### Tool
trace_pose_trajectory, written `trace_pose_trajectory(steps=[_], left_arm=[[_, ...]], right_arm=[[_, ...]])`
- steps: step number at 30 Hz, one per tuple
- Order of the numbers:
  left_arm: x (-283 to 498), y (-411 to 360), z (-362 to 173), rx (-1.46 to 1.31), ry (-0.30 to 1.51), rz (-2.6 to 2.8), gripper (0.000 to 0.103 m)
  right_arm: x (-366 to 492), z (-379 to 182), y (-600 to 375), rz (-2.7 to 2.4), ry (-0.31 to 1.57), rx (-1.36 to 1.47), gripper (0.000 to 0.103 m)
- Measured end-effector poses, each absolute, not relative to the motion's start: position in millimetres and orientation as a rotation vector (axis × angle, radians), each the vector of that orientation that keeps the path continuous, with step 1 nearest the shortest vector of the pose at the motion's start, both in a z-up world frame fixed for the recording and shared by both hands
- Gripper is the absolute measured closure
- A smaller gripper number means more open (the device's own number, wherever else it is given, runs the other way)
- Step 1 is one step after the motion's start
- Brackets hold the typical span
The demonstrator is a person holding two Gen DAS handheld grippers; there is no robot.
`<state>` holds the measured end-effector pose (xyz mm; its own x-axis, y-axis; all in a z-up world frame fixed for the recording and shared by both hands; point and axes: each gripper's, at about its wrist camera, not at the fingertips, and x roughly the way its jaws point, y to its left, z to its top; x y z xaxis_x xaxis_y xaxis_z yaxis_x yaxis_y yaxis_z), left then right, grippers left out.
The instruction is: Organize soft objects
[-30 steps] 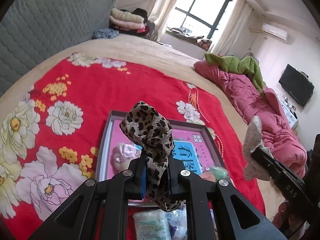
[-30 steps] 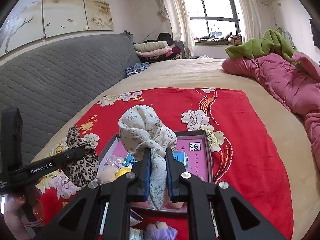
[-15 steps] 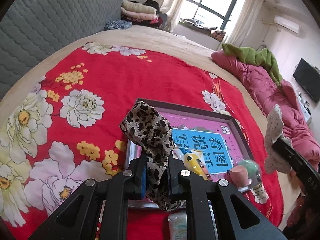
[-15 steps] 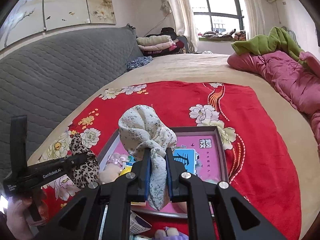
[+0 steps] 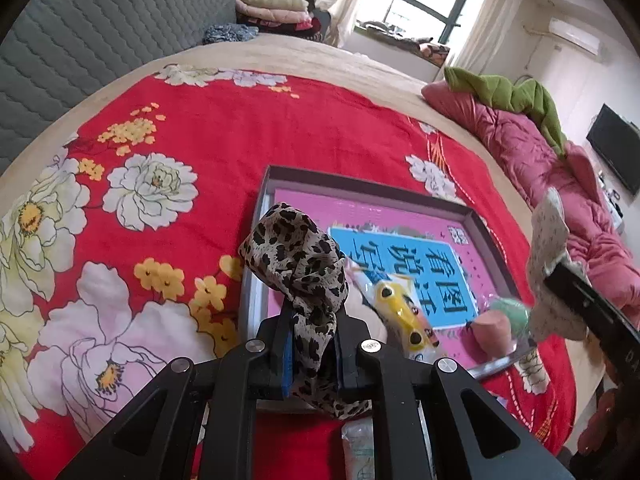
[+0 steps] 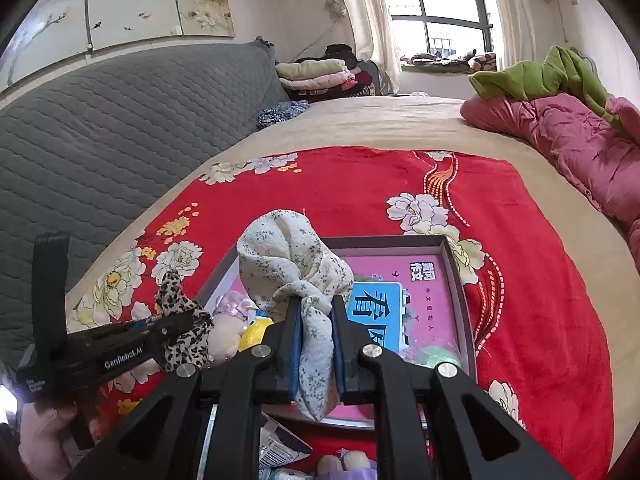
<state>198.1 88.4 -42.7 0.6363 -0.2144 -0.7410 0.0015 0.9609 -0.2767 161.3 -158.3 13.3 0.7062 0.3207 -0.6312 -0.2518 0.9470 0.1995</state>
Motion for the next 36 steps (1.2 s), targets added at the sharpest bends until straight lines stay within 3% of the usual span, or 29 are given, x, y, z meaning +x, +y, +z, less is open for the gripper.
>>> trace_pose_trajectory(steps=[36], left_arm=[[200.8, 74.0, -51.4, -0.236, 0.911, -0.191, 0.088]], right_arm=[[190.4, -41.1, -125.0, 0.303, 0.886, 0.013, 0.090]])
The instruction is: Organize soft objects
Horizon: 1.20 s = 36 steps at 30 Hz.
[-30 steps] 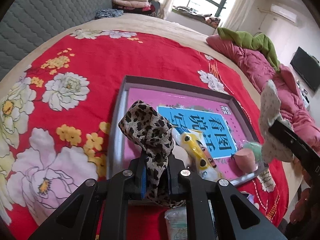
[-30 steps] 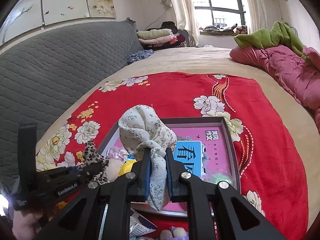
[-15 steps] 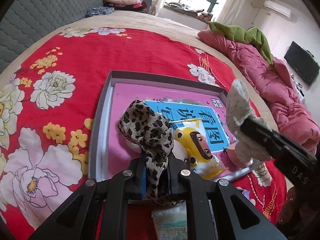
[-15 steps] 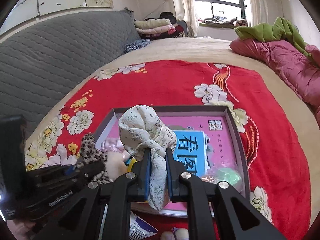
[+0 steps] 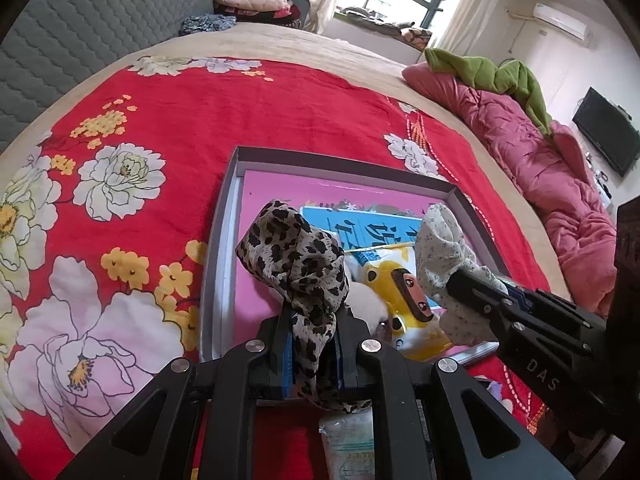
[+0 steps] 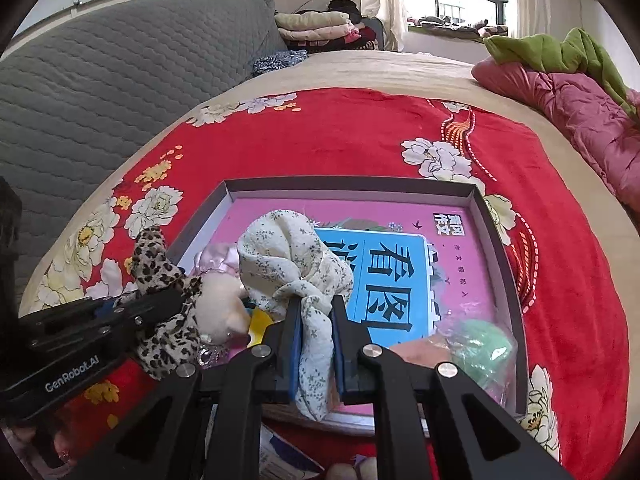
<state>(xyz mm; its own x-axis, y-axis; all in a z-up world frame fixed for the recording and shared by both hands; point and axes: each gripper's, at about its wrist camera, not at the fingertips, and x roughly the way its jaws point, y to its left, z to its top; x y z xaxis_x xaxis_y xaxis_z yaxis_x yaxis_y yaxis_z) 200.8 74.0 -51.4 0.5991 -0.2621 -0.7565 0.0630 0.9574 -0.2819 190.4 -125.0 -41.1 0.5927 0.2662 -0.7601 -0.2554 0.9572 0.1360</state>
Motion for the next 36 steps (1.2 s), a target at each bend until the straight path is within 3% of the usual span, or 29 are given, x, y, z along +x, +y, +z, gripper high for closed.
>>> trace_pose_trajectory(steps=[17, 26, 30, 36], left_arm=[[201.4, 73.2, -53.9, -0.254, 0.919, -0.195, 0.088], [202.1, 72.2, -54.1, -0.252, 0.923, -0.201, 0.088], [202.0, 72.4, -53.9, -0.250, 0.922, -0.201, 0.088], [202.0, 73.1, -54.3, -0.256, 0.929, -0.205, 0.088]], right_arm=[[191.6, -50.3, -124.1, 0.287, 0.904, -0.005, 0.084], [189.1, -44.5, -122.0, 0.275, 0.895, -0.041, 0.069], [185.9, -37.7, -123.0, 0.262, 0.870, -0.042, 0.056], [177.6, -22.7, -131.0, 0.260, 0.834, -0.020, 0.054]])
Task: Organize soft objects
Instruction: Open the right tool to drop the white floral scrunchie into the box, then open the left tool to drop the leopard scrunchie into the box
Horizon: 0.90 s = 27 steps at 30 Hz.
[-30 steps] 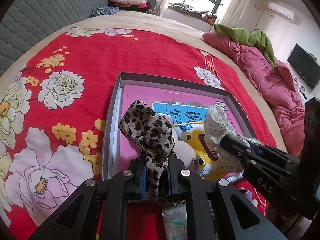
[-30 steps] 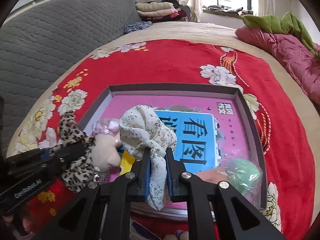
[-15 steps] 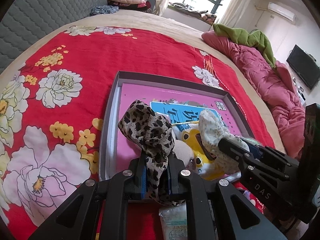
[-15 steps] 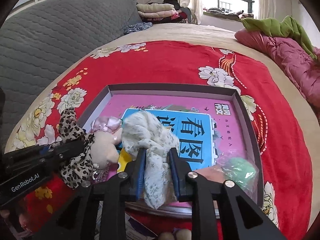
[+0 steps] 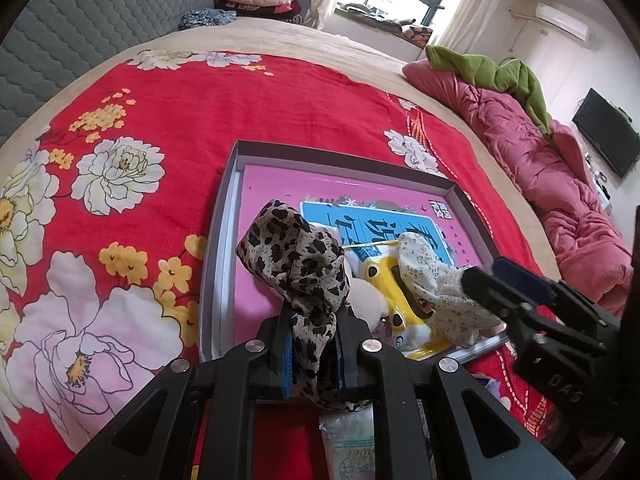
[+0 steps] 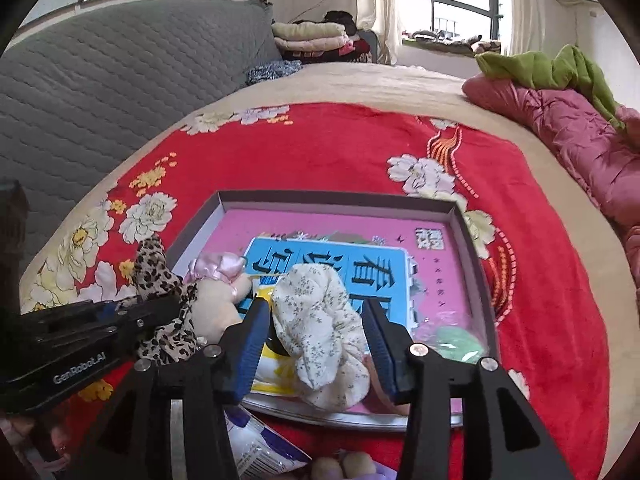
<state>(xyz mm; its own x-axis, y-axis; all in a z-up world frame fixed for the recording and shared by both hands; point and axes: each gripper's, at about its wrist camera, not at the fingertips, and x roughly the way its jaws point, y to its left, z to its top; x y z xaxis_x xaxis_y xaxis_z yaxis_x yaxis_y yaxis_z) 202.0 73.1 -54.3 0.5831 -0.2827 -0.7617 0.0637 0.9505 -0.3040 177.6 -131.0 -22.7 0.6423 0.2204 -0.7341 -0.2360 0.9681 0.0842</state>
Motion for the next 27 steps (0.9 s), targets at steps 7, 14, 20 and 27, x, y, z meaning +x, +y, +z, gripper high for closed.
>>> trace_pose_trajectory(steps=[7, 14, 20, 27], left_arm=[[201.5, 81.8, -51.7, -0.280, 0.921, -0.189, 0.087], [201.0, 89.3, -49.5, -0.291, 0.904, -0.164, 0.084], [200.4, 91.2, -47.3, -0.307, 0.885, -0.173, 0.078], [200.7, 90.6, -48.3, -0.301, 0.887, -0.160, 0.061]], right_arm=[[169.8, -4.6, -137.7, 0.259, 0.794, -0.032, 0.047], [165.1, 0.7, -139.8, 0.263, 0.776, -0.027, 0.045], [162.7, 1.4, -140.6, 0.248, 0.769, -0.032, 0.045], [164.6, 4.0, -146.1, 0.233, 0.764, -0.022, 0.043]])
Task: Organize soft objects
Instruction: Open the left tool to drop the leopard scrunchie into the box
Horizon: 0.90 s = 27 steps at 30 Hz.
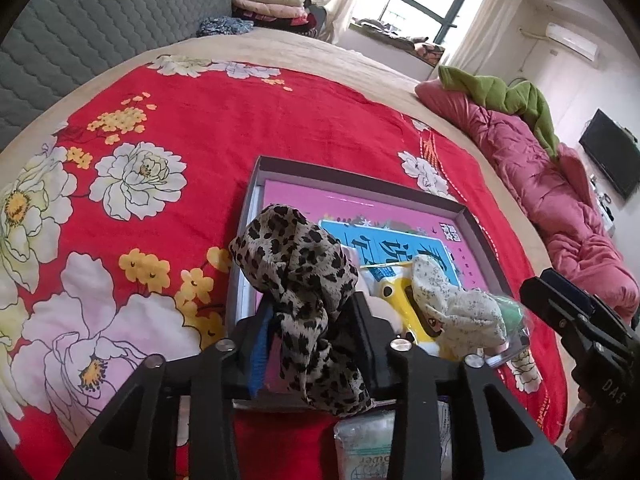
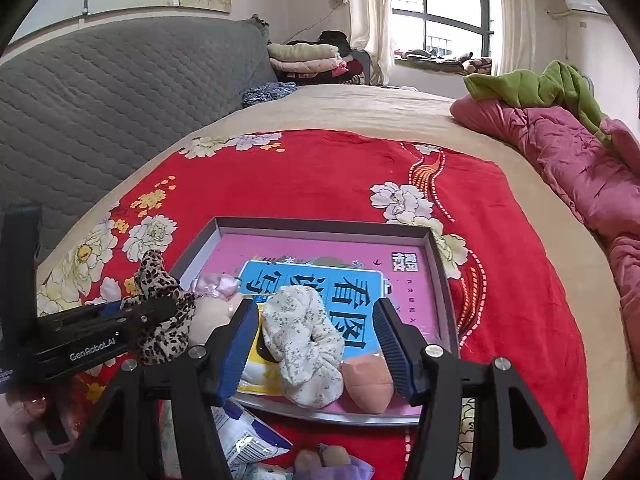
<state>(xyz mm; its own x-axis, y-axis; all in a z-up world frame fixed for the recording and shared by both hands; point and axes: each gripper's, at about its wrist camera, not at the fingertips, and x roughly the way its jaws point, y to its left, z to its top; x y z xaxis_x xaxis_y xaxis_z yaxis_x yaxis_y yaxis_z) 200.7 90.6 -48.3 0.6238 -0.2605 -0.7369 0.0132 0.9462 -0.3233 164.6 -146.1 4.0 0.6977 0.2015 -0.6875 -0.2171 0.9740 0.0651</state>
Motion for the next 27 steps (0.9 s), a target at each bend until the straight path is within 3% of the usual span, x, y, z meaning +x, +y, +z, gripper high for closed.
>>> trace_pose_trajectory(steps=[2, 5, 11, 27], left_arm=[[200.3, 92.0, -47.5, -0.318, 0.886, -0.174, 0.059], [200.6, 94.3, -45.0, -0.322, 0.875, -0.162, 0.048], [200.1, 95.6, -41.6, -0.306, 0.874, -0.150, 0.040], [192.0, 98.2, -21.5, -0.287, 0.858, -0.126, 0.037]], right_arm=[[164.2, 6.1, -147.2, 0.231, 0.755, -0.021, 0.040], [164.8, 8.7, -148.4, 0.231, 0.750, -0.017, 0.039], [163.7, 8.7, -150.3, 0.225, 0.747, 0.004, 0.039], [161.5, 11.8, -154.3, 0.212, 0.742, 0.016, 0.038]])
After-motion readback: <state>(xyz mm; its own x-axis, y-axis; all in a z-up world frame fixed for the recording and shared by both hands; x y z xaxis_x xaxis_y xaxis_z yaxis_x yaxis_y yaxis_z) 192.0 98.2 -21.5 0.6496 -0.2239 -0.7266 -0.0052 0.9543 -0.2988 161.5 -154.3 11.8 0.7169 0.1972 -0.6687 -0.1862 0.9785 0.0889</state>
